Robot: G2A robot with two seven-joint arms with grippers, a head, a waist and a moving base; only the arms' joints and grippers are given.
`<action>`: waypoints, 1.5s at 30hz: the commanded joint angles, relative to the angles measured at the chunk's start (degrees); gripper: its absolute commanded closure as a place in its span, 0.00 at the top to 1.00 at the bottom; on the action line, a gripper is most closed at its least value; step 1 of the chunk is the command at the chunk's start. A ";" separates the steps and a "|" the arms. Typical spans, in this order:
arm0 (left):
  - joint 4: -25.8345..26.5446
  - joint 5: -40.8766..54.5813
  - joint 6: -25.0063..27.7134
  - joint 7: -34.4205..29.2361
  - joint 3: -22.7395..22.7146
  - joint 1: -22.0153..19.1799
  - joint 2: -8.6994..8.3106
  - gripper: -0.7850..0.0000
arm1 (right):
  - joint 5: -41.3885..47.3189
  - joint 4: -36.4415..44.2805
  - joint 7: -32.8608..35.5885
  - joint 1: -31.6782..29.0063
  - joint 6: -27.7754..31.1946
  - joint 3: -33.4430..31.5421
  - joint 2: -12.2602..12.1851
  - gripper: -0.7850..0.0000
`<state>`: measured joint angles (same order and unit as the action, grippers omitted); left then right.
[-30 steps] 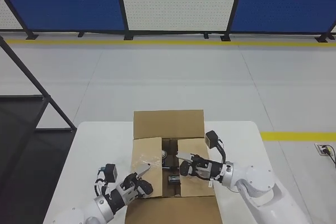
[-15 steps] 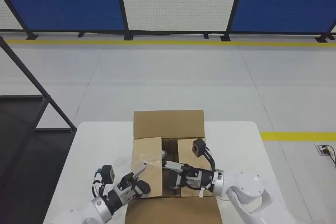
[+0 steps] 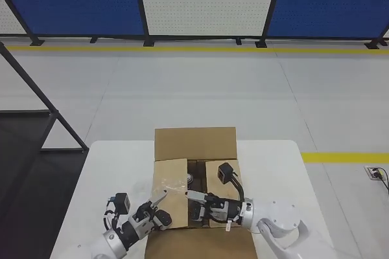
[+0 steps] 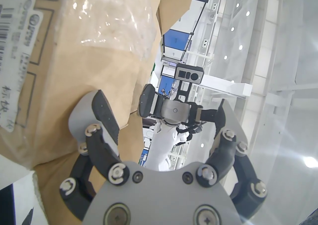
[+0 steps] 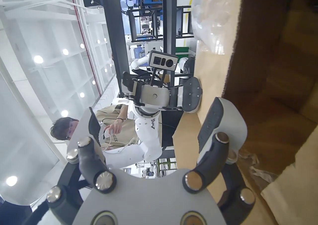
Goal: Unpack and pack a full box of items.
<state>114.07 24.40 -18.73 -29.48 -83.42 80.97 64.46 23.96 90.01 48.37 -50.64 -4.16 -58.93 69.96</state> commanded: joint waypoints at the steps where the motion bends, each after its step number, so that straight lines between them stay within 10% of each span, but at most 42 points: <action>1: -0.10 -0.04 0.03 0.09 0.07 -0.05 -0.01 1.00 | 0.03 0.30 0.08 -0.22 -0.06 -0.14 -0.03 1.00; 25: 1.33 3.07 3.32 -2.31 -4.58 2.87 -0.57 1.00 | -1.14 -4.37 -0.93 3.56 -2.76 4.66 1.61 1.00; 45: -4.88 16.38 15.82 0.44 -24.23 15.34 -0.40 1.00 | -1.80 -7.07 -1.01 7.03 -0.79 8.95 3.76 1.00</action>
<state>109.53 41.12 -2.40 -27.38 -107.38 96.19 64.17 22.61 82.63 47.21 -43.60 -5.09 -49.85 73.77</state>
